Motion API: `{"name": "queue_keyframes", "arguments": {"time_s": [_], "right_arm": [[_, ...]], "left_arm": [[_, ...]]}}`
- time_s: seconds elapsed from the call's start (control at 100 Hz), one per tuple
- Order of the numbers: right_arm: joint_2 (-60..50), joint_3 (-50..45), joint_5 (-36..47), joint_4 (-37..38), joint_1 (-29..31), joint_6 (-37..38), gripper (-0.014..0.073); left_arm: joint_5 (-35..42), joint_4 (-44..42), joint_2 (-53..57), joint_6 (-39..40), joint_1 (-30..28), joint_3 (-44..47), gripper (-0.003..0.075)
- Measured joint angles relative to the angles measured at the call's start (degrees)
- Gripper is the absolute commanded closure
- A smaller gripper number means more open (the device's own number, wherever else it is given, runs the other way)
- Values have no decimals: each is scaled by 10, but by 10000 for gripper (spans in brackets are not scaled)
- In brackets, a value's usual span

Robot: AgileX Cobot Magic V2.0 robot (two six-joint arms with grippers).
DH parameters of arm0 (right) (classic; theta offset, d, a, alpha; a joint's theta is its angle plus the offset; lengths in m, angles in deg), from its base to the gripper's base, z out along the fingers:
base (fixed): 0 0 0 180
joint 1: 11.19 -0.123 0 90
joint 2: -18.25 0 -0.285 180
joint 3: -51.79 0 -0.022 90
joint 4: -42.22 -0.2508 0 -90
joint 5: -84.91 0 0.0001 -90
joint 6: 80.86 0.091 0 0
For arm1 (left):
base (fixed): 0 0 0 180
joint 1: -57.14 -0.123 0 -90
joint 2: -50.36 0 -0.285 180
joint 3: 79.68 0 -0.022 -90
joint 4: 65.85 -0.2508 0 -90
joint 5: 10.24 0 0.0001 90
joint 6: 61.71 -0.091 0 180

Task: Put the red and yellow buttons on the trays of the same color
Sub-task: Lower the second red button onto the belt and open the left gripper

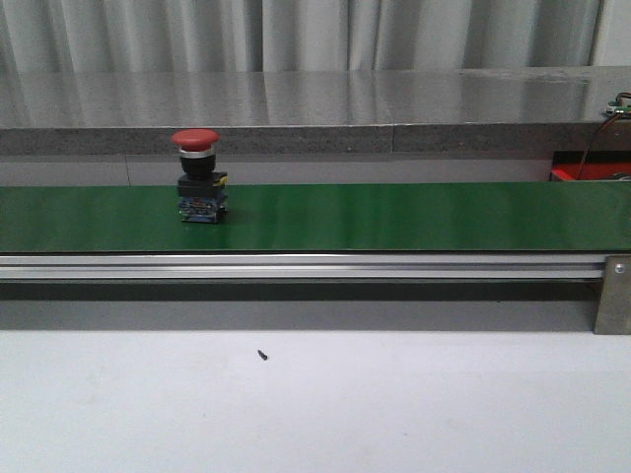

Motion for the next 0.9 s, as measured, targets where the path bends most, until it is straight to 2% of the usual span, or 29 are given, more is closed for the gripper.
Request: {"name": "queue_keyframes", "arguments": {"time_s": [0.2, 0.49, 0.9], "right_arm": [[0, 0, -4, 0, 0, 0, 688], [0, 0, -17, 0, 0, 0, 688], [0, 0, -22, 0, 0, 0, 688]], "left_arm": [[-42, 24, 90, 0, 17, 40, 647], [-47, 33, 213, -29, 84, 192, 649], [26, 42, 228, -31, 175, 300, 648]]}}
